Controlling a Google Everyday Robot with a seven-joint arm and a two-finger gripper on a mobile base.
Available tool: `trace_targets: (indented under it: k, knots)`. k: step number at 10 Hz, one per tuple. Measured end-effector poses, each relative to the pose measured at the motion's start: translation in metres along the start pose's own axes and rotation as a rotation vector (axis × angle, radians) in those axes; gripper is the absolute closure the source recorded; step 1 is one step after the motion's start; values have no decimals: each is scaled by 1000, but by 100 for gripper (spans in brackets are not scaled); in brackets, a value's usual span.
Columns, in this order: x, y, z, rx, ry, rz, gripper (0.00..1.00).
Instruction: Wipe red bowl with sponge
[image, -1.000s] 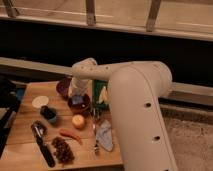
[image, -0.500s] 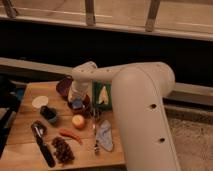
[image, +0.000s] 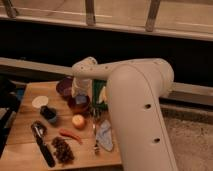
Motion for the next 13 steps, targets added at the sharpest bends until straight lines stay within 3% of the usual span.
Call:
trace_targets:
  k: [2,6,8,9,13]
  knots:
    - [-4,24,9,-32,8,-42,90]
    - [19,31,15,-66,48,-54,90]
    - [30,18,7,-44,57,-29,90]
    - [27,6,0,-17,45,-14,90]
    - [0,7,-3,26,25,-23,90]
